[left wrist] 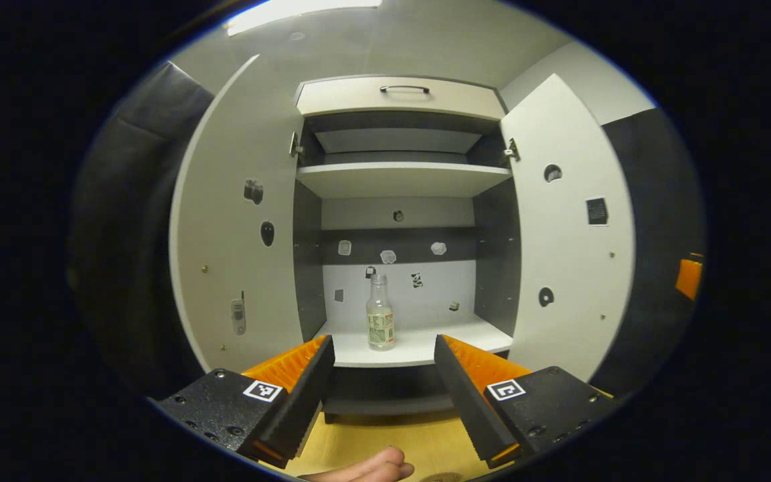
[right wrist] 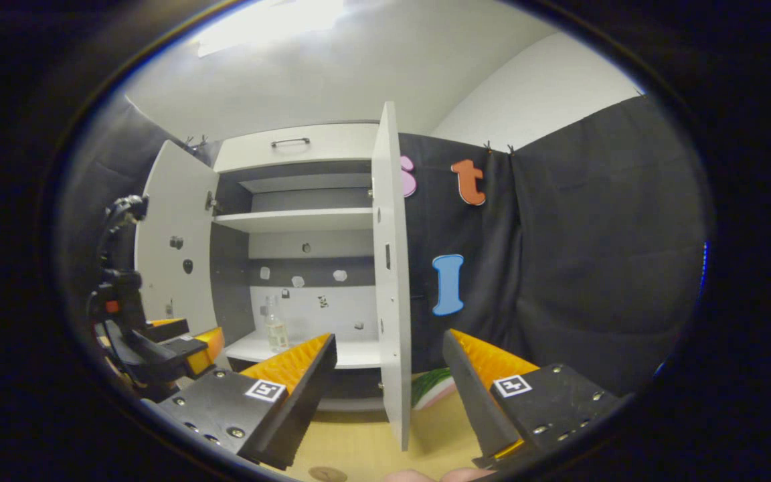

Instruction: Grasp the bottle in the cabinet with the left hand and place it on the coaster, then close the right door with the right hand and the left door with the left hand.

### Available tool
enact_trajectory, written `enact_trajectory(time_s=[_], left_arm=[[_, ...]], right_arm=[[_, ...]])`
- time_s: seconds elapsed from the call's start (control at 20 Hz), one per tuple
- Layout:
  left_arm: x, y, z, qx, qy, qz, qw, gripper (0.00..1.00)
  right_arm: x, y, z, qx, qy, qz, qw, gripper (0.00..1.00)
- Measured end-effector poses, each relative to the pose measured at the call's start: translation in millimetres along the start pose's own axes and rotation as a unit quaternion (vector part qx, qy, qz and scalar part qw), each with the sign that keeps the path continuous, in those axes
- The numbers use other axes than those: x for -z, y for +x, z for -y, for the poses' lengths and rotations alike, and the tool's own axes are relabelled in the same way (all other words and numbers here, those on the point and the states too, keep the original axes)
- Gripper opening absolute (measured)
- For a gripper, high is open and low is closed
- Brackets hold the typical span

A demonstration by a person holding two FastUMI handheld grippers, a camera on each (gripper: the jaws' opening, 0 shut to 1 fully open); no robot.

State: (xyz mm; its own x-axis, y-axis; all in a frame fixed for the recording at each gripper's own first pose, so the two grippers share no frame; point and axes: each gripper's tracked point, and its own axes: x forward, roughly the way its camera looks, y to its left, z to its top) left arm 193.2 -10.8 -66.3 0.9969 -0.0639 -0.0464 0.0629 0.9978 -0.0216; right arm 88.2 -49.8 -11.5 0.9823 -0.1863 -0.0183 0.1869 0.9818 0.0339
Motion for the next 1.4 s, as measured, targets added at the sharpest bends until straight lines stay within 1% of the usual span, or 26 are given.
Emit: enact_trajectory(time_s=[0.05,0.1,0.15,0.2,0.25,0.35,0.5,0.6,0.65,0.7,0.85,0.95,1.0,1.05,1.15,1.2,1.25,1.4], left_arm=[[3,25,-7,-0.005,-0.004,0.007,1.000,0.95],[6,47,-9,-0.002,-0.008,0.013,1.000,0.95],[13,70,-10,0.004,-0.009,0.011,1.000,0.95],[23,92,-9,0.013,-0.008,0.004,1.000,0.97],[32,113,-10,0.015,-0.010,-0.003,1.000,0.97],[50,152,-5,0.025,-0.019,-0.018,0.999,0.97],[66,203,-2,0.033,-0.014,-0.017,0.999,0.97],[74,231,-4,0.025,-0.010,-0.015,1.000,0.97],[77,243,-3,0.025,-0.014,-0.013,1.000,0.97],[80,255,0,0.027,-0.016,-0.015,0.999,0.97],[87,286,2,0.023,-0.019,-0.014,0.999,0.97],[92,301,1,0.019,-0.004,-0.018,1.000,0.97],[92,309,-5,0.009,0.000,-0.015,1.000,0.96],[92,314,-9,0.002,0.001,-0.016,1.000,0.95],[95,317,-13,-0.002,0.004,-0.029,1.000,0.95],[96,314,-16,-0.005,0.001,-0.037,0.999,0.87],[93,307,-14,0.000,-0.008,-0.041,0.999,0.80],[75,274,-15,0.004,-0.039,-0.034,0.999,0.79]], right_arm=[[3,9,-9,-0.004,0.000,0.000,1.000,0.97],[5,16,-15,-0.005,-0.003,0.001,1.000,0.97],[6,24,-22,-0.004,-0.006,0.004,1.000,1.00],[7,31,-28,-0.005,-0.008,0.009,1.000,0.97],[7,36,-36,-0.008,-0.007,0.016,1.000,0.97],[12,43,-51,-0.020,0.008,0.017,1.000,0.97],[14,47,-60,-0.018,0.026,0.020,0.999,0.97],[21,47,-59,-0.014,0.017,0.014,1.000,0.97],[25,47,-54,-0.005,0.007,0.008,1.000,0.97],[30,47,-50,0.004,-0.003,0.001,1.000,0.93],[48,46,-39,0.023,-0.013,-0.021,0.999,0.93],[55,45,-28,0.038,-0.012,-0.033,0.999,0.93],[55,44,-23,0.046,-0.013,-0.034,0.998,0.94],[56,42,-18,0.051,-0.013,-0.036,0.998,0.98],[59,35,-8,0.056,-0.018,-0.040,0.997,0.97],[59,31,-3,0.062,-0.022,-0.041,0.997,0.97],[58,27,3,0.066,-0.027,-0.039,0.997,0.97],[51,9,13,0.070,-0.025,-0.032,0.997,0.97]])
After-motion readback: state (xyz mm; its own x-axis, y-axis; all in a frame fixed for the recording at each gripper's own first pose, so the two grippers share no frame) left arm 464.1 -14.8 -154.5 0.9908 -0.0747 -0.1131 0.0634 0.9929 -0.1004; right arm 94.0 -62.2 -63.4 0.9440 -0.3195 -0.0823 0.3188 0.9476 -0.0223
